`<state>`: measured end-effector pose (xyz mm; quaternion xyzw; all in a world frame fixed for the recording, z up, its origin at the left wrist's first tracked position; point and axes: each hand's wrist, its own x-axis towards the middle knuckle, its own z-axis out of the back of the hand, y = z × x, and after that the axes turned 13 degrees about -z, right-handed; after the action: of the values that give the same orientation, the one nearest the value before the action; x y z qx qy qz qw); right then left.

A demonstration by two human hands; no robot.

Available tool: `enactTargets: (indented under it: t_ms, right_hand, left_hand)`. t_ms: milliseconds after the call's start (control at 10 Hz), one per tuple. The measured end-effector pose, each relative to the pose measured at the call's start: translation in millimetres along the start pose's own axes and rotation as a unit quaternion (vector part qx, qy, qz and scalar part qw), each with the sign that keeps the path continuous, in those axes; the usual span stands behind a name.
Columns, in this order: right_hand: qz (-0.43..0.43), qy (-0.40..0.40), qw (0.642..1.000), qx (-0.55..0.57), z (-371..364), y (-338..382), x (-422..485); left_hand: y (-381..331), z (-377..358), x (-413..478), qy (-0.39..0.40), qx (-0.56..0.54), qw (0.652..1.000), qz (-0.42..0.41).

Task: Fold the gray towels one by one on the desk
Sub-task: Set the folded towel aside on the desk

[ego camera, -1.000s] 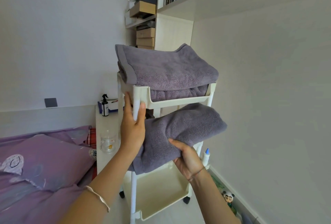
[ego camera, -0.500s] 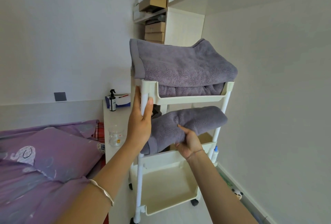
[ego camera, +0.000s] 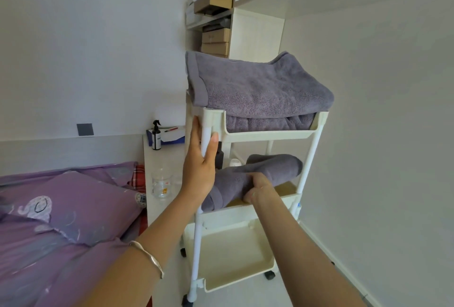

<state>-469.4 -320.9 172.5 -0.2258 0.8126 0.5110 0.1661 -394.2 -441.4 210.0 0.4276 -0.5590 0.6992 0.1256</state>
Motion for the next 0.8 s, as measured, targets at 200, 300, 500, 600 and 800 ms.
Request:
enactTargets:
  t_ms: [200, 300, 500, 600, 800]
  right_hand:
    - [-0.027, -0.018, 0.999, -0.025, 11.7, 13.1, -23.6]
    - [0.081, -0.118, 0.986, -0.091, 39.6, 19.1, -29.2]
    - [0.496, -0.183, 0.671, -0.519, 88.4, 14.9, -21.8]
    - [0.404, -0.171, 0.606, -0.663, 103.9, 20.1, -13.3]
    - [0.374, -0.158, 0.562, -0.72, 108.5, 11.7, -16.6]
  left_hand:
    - [-10.4, 3.3, -5.1, -0.039, 0.033, 0.998, -0.024]
    - [-24.9, 1.7, -22.8, -0.112, 0.223, 0.955, -0.158]
    - [10.7, -25.4, -64.0, 0.231, 0.362, 0.862, -0.267]
    - [24.1, -29.9, -60.9, 0.323, 0.464, 0.807, -0.17]
    - [31.9, -24.3, -56.4, 0.42, 0.487, 0.76, -0.098]
